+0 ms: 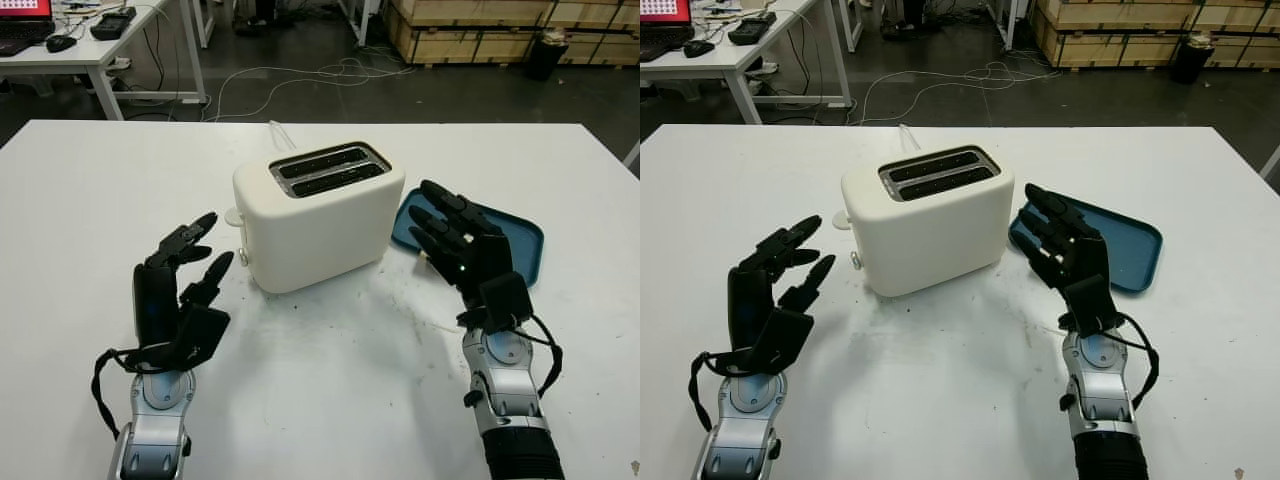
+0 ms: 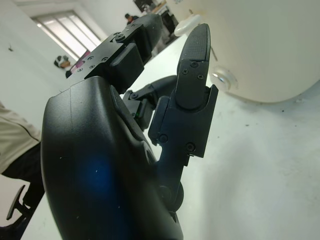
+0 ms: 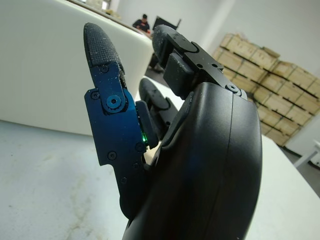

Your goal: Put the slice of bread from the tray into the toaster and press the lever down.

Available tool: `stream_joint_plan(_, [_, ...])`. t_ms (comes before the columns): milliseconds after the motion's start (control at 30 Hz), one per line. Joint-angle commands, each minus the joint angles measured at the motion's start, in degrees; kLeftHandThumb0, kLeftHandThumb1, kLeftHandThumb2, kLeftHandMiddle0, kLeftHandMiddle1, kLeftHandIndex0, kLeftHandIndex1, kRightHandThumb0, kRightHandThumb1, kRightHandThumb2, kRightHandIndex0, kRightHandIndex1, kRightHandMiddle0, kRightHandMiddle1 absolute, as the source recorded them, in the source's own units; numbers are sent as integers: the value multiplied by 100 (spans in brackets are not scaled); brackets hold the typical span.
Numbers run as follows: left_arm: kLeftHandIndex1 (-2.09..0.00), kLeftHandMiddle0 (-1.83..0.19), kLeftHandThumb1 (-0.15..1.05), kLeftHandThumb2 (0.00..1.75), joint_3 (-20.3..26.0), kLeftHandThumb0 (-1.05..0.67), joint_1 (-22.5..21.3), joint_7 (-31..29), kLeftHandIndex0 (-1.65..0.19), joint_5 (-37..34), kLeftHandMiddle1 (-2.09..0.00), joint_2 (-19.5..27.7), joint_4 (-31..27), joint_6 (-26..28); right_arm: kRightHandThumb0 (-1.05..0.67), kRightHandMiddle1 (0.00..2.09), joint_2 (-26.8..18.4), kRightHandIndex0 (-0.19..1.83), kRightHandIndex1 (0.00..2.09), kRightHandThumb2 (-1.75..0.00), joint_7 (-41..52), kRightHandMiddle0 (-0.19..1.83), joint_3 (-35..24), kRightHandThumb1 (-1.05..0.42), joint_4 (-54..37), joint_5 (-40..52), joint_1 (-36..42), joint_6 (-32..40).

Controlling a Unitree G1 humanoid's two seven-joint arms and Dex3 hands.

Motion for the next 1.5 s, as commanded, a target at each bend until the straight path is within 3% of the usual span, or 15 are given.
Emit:
stream_joint_plan(0, [-7, -47, 92, 17, -22, -39, -66, 4, -76, 12, -101, -7, -4, -34, -64, 0, 9, 70, 0, 0, 4, 67, 12, -92, -29, 28, 10, -5])
stream_joint_plan(400, [-8, -48, 92, 16, -30, -37, -78, -13, -77, -25, -104, 0, -6, -78, -65, 0, 26, 71, 0, 0, -19, 67, 18, -91, -124, 20, 72, 30])
stream_joint_plan(600, [-7, -47, 92, 17, -41, -37, -82, -6, -76, 20, -103, 2, -28, -33, -63, 0, -101, 70, 0, 0, -32, 67, -5, -90, -610, -104, 318, 141])
stream_joint_plan(800, [-8, -47, 92, 17, -28, -38, -106, 4, -76, -22, -102, 4, 21, -103, -57, 0, -1007, 69, 0, 0, -1319, 65, -63, -89, -647, -2476, 570, -1389])
stream_joint_plan(900, [-8, -47, 92, 17, -28, -38, -119, -2, -76, -36, -103, 10, 44, -131, -50, 0, -1460, 64, 0, 0, -2059, 61, -133, -85, -672, -3455, 689, -1718])
stream_joint_plan(1467, [-8, -47, 92, 18, -67, -38, -127, -17, -76, 3, -100, -22, -74, -35, -53, 0, -2786, 42, 0, -1, -2255, 45, 100, -81, -270, -4907, 928, -739])
